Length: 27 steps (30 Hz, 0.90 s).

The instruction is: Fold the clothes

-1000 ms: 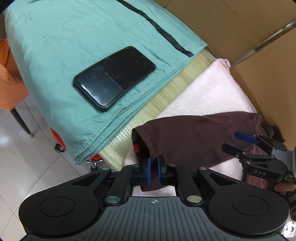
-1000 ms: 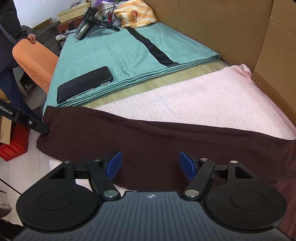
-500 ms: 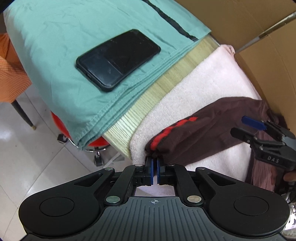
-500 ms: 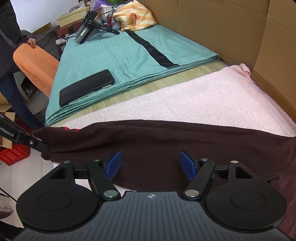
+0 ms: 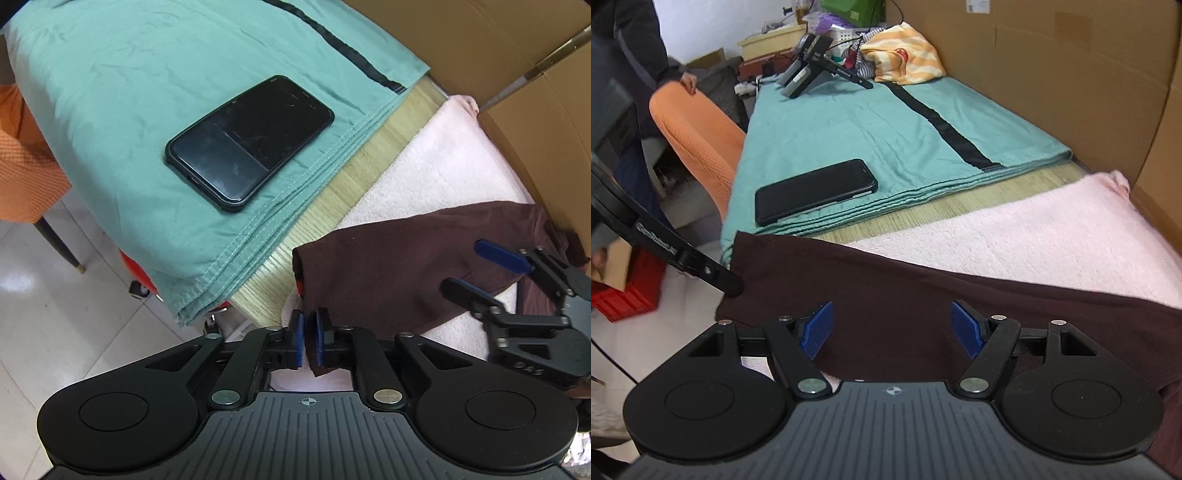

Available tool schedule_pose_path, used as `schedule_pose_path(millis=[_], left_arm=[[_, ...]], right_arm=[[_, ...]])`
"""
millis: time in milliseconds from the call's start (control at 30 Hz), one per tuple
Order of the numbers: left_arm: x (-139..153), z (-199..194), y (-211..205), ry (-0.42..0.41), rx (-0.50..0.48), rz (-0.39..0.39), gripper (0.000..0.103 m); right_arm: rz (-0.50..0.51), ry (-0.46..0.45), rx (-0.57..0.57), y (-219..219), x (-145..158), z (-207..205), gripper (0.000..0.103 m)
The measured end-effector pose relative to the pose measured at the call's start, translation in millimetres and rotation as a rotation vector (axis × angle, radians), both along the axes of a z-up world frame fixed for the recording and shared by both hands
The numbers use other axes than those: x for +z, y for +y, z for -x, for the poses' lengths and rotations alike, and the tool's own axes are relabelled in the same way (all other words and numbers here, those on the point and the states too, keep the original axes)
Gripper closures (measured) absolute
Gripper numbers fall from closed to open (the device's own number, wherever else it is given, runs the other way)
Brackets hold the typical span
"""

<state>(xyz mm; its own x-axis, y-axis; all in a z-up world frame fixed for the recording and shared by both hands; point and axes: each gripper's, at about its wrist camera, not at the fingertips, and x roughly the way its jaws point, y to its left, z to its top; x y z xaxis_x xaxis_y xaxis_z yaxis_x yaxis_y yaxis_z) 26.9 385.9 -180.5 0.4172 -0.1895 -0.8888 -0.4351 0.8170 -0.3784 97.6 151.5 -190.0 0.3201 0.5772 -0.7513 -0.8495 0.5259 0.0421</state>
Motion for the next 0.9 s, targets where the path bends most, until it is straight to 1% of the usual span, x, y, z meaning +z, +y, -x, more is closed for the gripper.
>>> schedule_pose_path(millis=[33, 67, 100, 133, 167, 200, 233, 267, 333, 400, 433, 500, 533, 600, 633, 667, 733, 833, 900], left_arm=[[2, 2, 1, 0.003, -0.001, -0.004, 0.065], [4, 5, 2, 0.006, -0.002, -0.008, 0.061], [8, 8, 4, 0.003, 0.004, -0.006, 0.061], [12, 12, 6, 0.000, 0.010, -0.005, 0.060], [20, 14, 8, -0.010, 0.021, -0.014, 0.059], [27, 16, 10, -0.020, 0.032, -0.021, 0.059], [37, 16, 11, -0.050, 0.039, -0.012, 0.059], [46, 12, 9, -0.087, 0.031, -0.005, 0.059], [62, 0, 3, -0.153, -0.002, 0.001, 0.054], [67, -20, -13, -0.194, -0.077, 0.002, 0.051], [69, -31, -21, -0.213, -0.114, 0.002, 0.048], [62, -51, -37, -0.210, -0.167, -0.010, 0.046], [56, -61, -44, -0.201, -0.191, 0.002, 0.046], [50, -74, -57, -0.187, -0.233, 0.049, 0.046], [46, -81, -64, -0.180, -0.255, 0.071, 0.046], [47, -86, -72, -0.183, -0.282, 0.077, 0.045], [50, -94, -86, -0.187, -0.340, 0.092, 0.036], [58, -106, -107, -0.194, -0.414, 0.141, 0.027], [64, -114, -124, -0.198, -0.467, 0.174, 0.025]], right_arm=[[0.012, 0.012, 0.004, 2, -4, 1, 0.034], [0.023, 0.024, 0.007, 3, -8, 2, 0.036], [0.035, 0.035, 0.011, 5, -12, 3, 0.042], [0.046, 0.061, 0.010, 4, -15, 3, 0.052], [0.049, 0.077, 0.008, 1, -17, 5, 0.053], [0.042, 0.080, 0.008, -3, -16, 7, 0.059], [0.033, 0.082, 0.008, -8, -12, 8, 0.069], [0.012, 0.087, -0.007, -13, -8, 7, 0.070], [-0.033, 0.087, -0.091, -24, 0, -2, 0.069], [-0.038, 0.077, -0.195, -30, -1, -18, 0.068], [-0.040, 0.079, -0.253, -33, -4, -28, 0.068], [-0.039, 0.116, -0.316, -39, -11, -38, 0.063], [-0.037, 0.138, -0.341, -42, -14, -42, 0.062], [-0.029, 0.167, -0.311, -45, -12, -37, 0.059], [-0.048, 0.171, -0.309, -50, -8, -33, 0.059], [-0.076, 0.168, -0.319, -57, -2, -29, 0.059], [-0.119, 0.151, -0.390, -78, 13, -19, 0.047], [-0.181, 0.116, -0.529, -119, 34, -7, 0.040], [-0.195, 0.102, -0.639, -147, 41, -2, 0.040]])
